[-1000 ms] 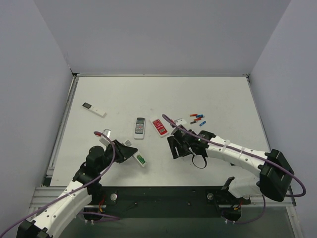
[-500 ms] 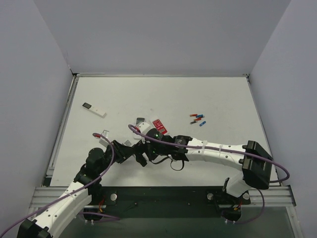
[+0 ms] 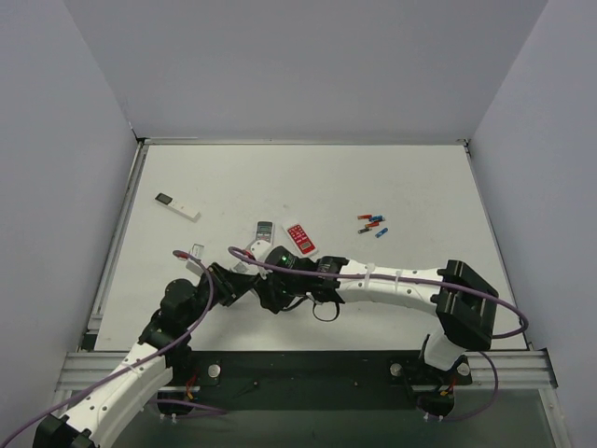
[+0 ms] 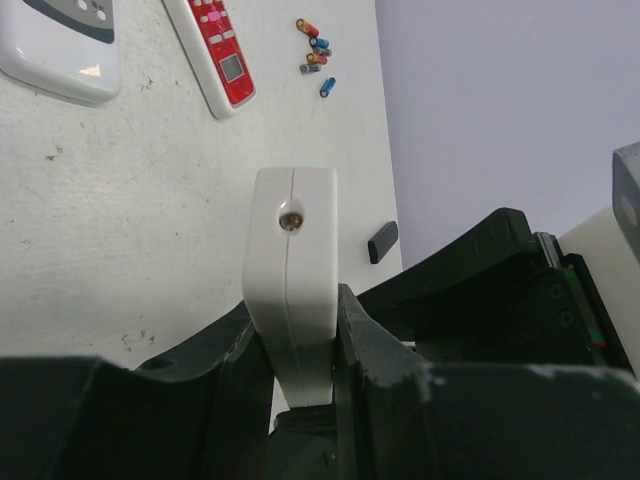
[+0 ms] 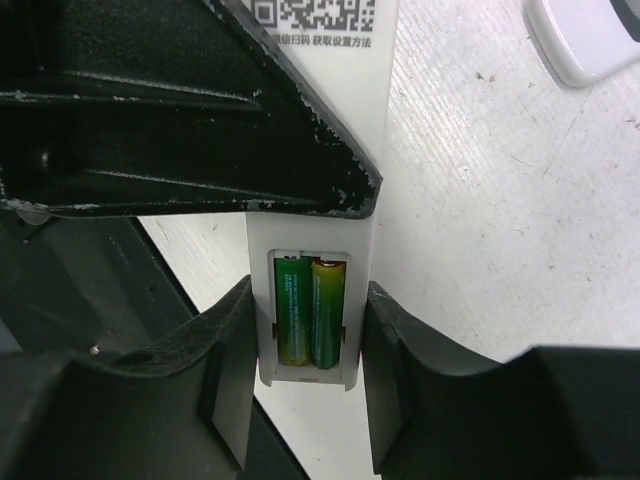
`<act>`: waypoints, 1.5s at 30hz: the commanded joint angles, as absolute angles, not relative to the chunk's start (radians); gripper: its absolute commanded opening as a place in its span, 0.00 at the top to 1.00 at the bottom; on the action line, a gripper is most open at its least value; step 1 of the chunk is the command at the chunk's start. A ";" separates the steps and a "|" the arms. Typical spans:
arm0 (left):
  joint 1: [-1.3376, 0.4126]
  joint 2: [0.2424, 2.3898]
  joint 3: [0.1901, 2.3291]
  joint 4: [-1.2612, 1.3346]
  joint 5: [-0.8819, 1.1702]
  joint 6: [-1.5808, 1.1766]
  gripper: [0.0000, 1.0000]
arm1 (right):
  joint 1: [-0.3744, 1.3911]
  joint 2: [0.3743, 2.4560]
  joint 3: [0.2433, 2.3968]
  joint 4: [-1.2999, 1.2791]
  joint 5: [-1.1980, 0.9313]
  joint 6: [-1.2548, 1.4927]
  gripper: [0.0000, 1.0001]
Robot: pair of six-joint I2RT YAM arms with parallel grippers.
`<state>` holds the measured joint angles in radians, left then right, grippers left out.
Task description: Load the batteries into the remote control
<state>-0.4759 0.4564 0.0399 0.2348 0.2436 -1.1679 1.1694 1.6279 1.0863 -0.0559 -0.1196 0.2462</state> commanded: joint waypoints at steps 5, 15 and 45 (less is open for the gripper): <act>-0.468 0.416 0.179 -0.097 0.137 -0.985 0.25 | 1.117 1.525 1.010 -0.196 -0.156 0.059 1.00; -0.466 0.388 0.443 -0.425 -0.101 -0.755 0.15 | 1.088 1.649 1.061 -0.348 -0.340 -0.319 1.00; -0.466 0.403 0.476 -0.436 -0.095 -0.653 0.16 | 1.019 1.375 0.951 -0.495 0.073 0.342 0.36</act>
